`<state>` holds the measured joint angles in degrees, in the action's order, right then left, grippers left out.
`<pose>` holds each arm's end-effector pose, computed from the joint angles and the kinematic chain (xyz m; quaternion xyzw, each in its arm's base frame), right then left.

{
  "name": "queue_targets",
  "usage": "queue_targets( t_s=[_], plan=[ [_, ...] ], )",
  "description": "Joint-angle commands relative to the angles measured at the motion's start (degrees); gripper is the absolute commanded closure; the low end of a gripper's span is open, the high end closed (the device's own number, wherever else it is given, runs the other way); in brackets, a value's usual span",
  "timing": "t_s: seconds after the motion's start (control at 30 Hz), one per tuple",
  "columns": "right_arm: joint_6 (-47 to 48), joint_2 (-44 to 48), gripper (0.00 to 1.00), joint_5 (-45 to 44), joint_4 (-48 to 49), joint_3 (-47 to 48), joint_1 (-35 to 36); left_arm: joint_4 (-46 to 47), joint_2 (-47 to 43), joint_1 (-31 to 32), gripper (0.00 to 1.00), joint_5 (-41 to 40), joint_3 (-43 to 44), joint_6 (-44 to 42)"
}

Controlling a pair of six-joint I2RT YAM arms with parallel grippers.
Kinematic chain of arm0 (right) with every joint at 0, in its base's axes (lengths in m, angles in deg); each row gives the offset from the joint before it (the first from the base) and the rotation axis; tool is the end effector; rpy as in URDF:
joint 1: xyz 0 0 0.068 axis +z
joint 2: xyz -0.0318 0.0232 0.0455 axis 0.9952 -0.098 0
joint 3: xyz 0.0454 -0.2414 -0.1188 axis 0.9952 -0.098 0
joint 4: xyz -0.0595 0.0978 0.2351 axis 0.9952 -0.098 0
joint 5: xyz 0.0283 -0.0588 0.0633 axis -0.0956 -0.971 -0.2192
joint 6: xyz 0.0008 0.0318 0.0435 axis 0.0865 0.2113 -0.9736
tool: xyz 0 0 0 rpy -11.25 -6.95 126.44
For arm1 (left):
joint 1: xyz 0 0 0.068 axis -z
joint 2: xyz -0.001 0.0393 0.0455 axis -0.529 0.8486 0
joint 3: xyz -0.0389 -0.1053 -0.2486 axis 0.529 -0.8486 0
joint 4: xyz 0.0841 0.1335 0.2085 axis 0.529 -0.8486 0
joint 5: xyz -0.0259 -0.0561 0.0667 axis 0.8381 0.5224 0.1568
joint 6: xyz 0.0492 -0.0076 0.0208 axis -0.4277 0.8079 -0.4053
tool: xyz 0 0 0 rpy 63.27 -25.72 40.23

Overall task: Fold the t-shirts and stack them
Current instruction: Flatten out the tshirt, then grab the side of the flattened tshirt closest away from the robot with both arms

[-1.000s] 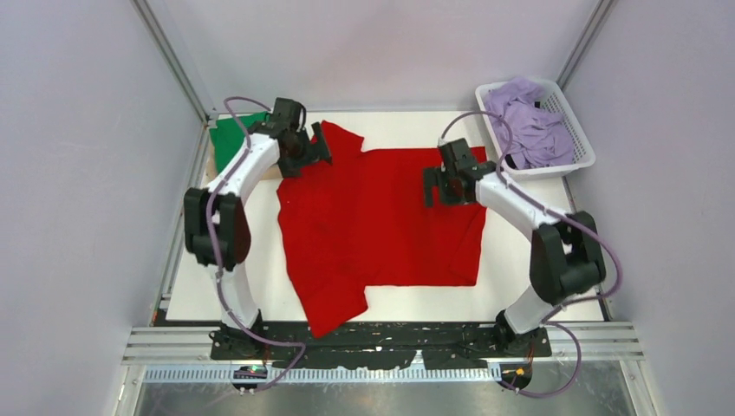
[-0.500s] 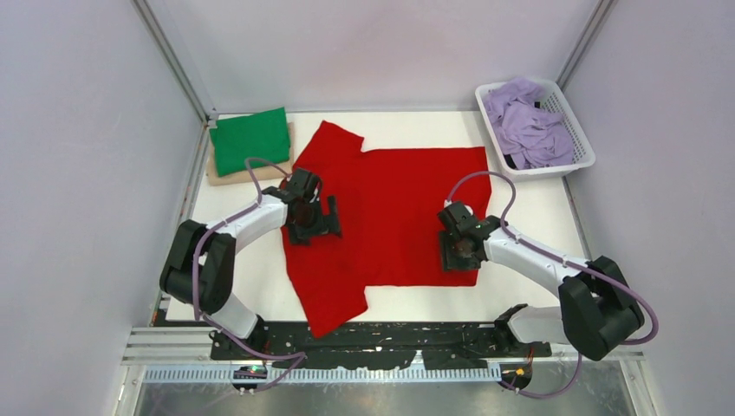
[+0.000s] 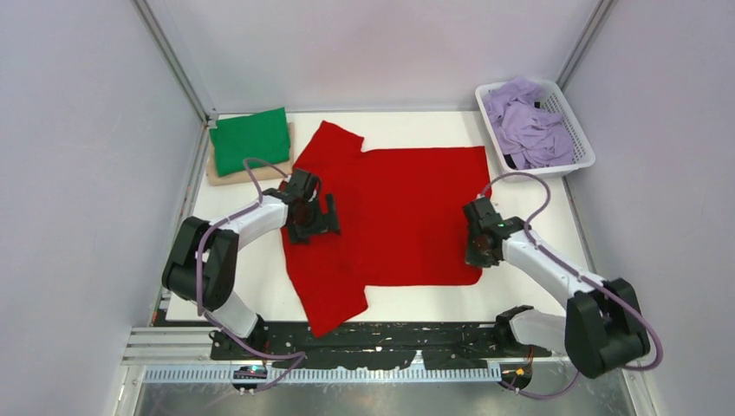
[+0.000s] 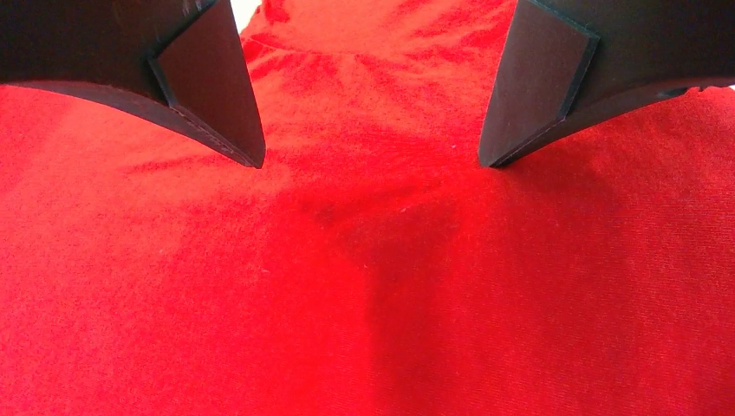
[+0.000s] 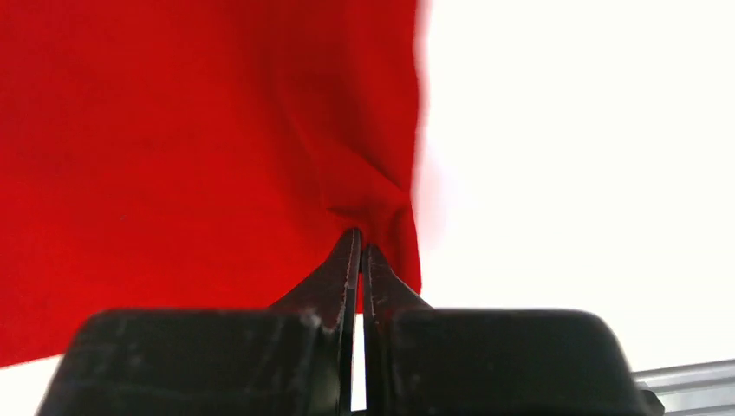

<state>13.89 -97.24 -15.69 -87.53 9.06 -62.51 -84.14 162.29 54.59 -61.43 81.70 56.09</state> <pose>0.1897 0.0682 0.1744 0.0671 0.9815 -0.0316 0.1763 0.2784 -0.1191 0.1715 -0.1194 0.9696 -0.1377 0.1633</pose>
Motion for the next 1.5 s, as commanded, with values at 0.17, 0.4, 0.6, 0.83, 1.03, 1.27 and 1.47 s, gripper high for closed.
queue_targets(
  t_s=[0.17,0.4,0.6,0.83,1.03,1.27,1.47],
  plan=[
    [-3.7,14.5,0.95,-2.9,-4.1,-3.6,-16.6,0.2,2.5,-2.6,0.0,-2.6,3.6,0.6],
    [-11.8,19.4,0.91,-8.4,-9.8,-4.1,-19.0,-4.3,1.4,-2.7,0.0,-6.2,6.9,-0.7],
    [-15.9,24.9,0.78,-4.2,-15.3,-3.8,-19.0,-6.2,-2.3,-2.6,0.0,-7.1,6.9,-1.5],
    [-11.7,31.8,0.0,-4.7,-14.1,-0.4,-19.0,-8.0,-9.5,-1.8,0.0,-5.7,5.4,-3.3],
    [-9.4,32.6,0.04,-3.4,-3.7,-1.9,-19.0,-13.2,-20.9,4.4,0.0,-5.2,-2.4,-3.3],
    [-6.5,32.0,0.05,-1.2,2.2,-5.3,-19.0,-24.1,-32.5,22.3,0.01,-5.8,-14.1,4.6],
    [-7.4,33.9,0.04,-3.7,2.3,-7.3,-19.0,-29.5,-34.5,35.6,0.1,-6.3,-17.3,11.5]
  ],
)
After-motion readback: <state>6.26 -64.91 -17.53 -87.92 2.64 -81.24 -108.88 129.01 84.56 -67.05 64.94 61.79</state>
